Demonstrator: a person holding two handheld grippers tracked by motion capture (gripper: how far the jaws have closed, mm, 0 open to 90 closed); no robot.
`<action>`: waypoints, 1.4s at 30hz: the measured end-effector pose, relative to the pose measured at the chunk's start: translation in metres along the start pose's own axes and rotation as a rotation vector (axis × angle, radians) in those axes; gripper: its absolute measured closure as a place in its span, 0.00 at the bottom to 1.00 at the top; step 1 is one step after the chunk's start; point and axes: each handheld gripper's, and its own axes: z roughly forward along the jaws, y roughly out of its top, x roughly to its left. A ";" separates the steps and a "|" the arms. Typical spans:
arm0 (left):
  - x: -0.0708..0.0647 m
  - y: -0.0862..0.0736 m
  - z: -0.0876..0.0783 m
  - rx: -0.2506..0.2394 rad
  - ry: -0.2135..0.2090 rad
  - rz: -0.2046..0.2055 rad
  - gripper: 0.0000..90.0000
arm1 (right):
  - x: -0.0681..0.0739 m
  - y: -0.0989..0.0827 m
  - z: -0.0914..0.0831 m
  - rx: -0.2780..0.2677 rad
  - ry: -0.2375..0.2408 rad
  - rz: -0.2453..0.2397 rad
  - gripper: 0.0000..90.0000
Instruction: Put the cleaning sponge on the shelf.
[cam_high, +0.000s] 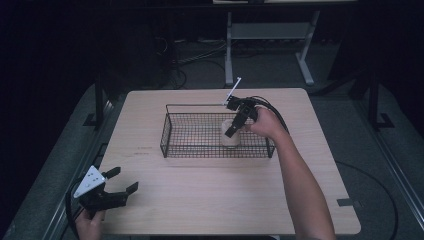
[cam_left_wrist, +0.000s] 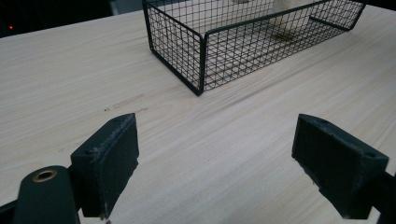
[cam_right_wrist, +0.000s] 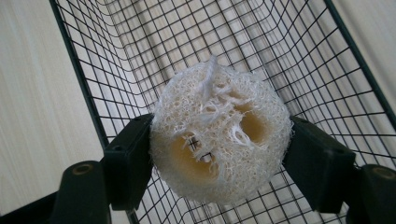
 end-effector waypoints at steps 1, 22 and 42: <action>0.000 0.000 0.000 -0.001 0.000 0.000 0.15 | 0.000 -0.001 0.002 0.003 0.000 0.003 0.31; 0.001 -0.001 -0.002 -0.003 0.000 0.003 0.16 | 0.001 0.002 0.021 0.022 0.007 0.000 0.30; -0.001 0.000 -0.003 -0.003 0.000 0.006 0.16 | 0.007 -0.007 -0.007 -0.017 -0.014 0.029 0.20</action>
